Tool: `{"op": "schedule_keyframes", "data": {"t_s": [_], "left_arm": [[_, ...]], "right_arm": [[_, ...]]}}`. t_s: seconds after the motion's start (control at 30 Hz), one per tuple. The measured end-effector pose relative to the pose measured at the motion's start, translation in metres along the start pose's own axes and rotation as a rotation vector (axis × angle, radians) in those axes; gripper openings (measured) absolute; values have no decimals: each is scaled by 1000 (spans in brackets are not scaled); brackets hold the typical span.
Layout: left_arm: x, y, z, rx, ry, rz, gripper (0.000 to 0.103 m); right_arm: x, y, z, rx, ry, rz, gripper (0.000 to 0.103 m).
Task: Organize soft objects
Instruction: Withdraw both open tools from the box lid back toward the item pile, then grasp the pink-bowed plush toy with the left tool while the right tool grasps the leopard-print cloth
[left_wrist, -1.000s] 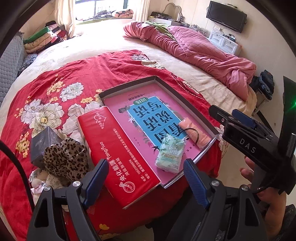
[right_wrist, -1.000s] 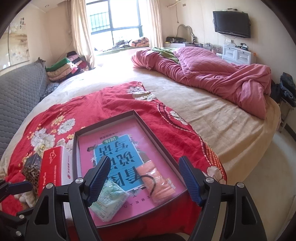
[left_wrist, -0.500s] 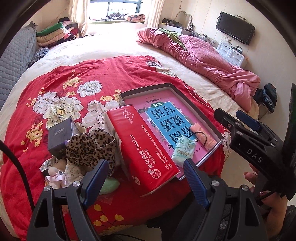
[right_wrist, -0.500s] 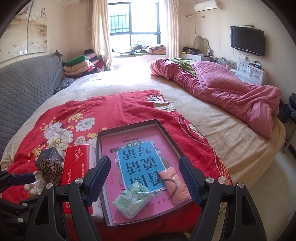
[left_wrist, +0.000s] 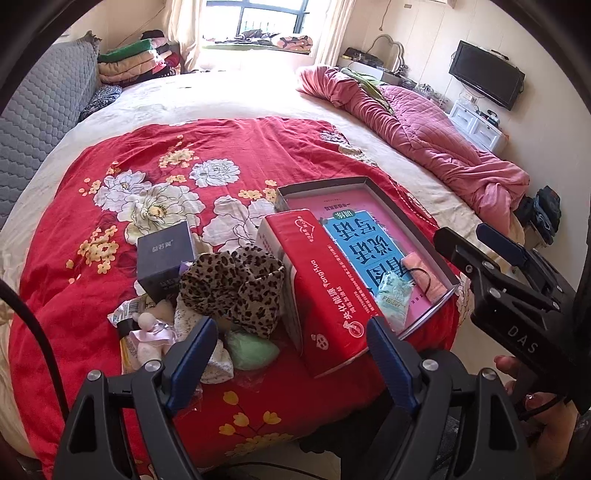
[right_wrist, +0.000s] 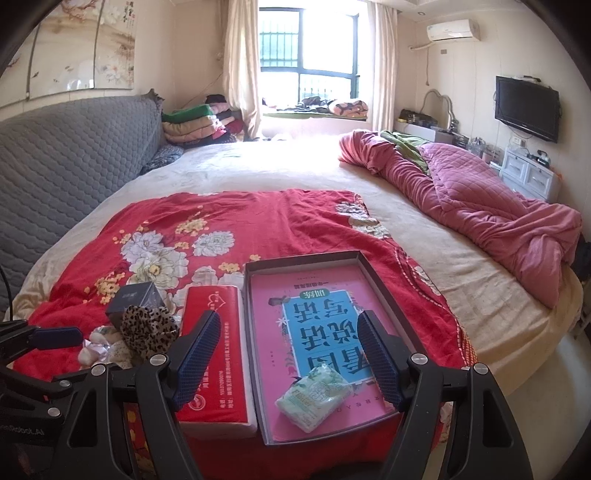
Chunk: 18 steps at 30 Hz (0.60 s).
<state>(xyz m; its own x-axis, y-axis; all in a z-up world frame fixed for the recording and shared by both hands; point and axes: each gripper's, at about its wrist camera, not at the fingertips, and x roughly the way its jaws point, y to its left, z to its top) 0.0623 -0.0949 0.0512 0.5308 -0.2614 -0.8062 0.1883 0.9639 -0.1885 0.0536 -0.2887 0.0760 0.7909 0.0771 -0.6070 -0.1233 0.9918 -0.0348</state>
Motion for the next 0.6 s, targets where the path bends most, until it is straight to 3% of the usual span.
{"op": "schedule_keyframes", "data": {"t_s": [0.6], "left_arm": [[-30, 106, -28, -189, -6, 97, 82]], "right_arm": [[-2, 60, -7, -131, 17, 90, 77]]}}
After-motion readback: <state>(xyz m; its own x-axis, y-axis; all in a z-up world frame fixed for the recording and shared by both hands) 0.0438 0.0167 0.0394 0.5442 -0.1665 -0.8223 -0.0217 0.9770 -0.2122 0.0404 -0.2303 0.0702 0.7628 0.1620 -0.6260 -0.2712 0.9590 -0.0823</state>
